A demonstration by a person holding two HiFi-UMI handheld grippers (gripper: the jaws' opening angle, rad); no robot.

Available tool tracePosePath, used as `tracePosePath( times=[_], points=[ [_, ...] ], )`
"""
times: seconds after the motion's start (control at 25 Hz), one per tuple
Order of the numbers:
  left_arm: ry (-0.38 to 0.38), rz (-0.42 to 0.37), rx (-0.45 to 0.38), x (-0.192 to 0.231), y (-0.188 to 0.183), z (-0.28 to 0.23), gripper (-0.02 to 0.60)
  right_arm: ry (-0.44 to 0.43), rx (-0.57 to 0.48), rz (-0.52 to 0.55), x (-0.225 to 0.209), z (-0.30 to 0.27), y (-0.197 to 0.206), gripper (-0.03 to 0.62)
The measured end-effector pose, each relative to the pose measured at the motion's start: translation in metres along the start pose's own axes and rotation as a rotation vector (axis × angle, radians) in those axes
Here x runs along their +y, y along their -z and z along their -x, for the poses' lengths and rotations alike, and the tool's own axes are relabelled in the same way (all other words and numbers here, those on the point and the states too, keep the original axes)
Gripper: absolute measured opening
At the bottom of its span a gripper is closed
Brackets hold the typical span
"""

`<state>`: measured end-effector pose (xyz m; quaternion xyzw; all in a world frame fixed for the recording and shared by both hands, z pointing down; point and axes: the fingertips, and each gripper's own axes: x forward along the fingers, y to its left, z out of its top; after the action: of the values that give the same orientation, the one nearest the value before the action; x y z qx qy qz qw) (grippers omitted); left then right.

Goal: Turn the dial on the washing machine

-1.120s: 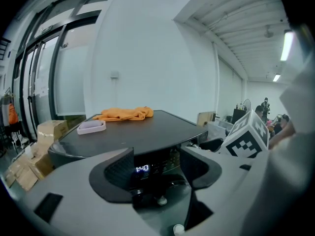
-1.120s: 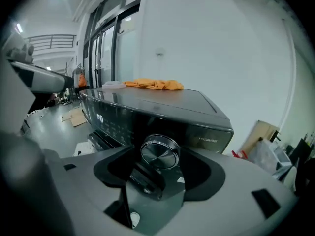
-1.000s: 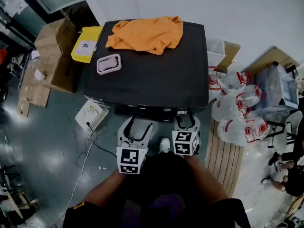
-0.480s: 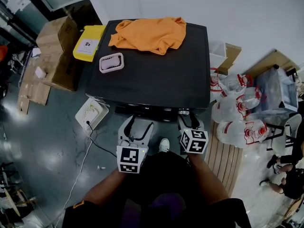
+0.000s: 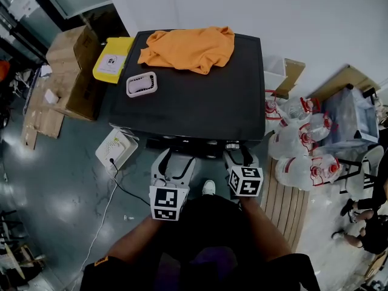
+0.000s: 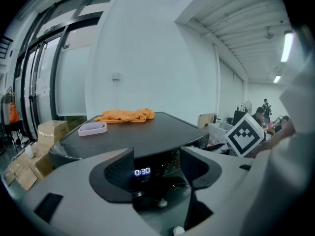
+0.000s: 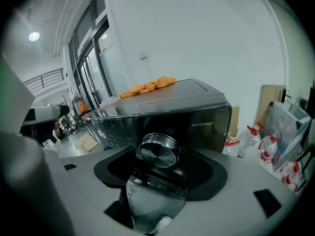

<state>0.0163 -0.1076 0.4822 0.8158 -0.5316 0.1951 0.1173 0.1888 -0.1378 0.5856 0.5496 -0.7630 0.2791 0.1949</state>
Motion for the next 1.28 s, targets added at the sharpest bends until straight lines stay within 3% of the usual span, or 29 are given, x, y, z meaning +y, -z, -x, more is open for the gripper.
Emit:
tracePosePath(
  times=[0.2, 0.48, 0.72, 1.08, 1.28],
  points=[
    [-0.010, -0.010, 0.011, 0.002, -0.001, -0.002, 0.296, 0.118, 0.022, 0.261, 0.010, 0.001, -0.004, 0.301],
    [-0.008, -0.010, 0.016, 0.004, 0.001, -0.003, 0.296, 0.202, 0.075, 0.321, 0.006, -0.004, 0.000, 0.299],
    [-0.004, -0.008, 0.020, 0.007, 0.003, -0.003, 0.296, 0.175, 0.074, 0.242, 0.005, -0.006, 0.001, 0.273],
    [0.008, 0.000, 0.015, 0.003, 0.000, -0.006, 0.296, -0.071, 0.004, -0.216, -0.003, -0.006, 0.005, 0.273],
    [0.012, 0.001, 0.019, 0.002, 0.001, -0.007, 0.296, -0.082, 0.011, -0.205, -0.002, -0.006, 0.005, 0.275]
  ],
)
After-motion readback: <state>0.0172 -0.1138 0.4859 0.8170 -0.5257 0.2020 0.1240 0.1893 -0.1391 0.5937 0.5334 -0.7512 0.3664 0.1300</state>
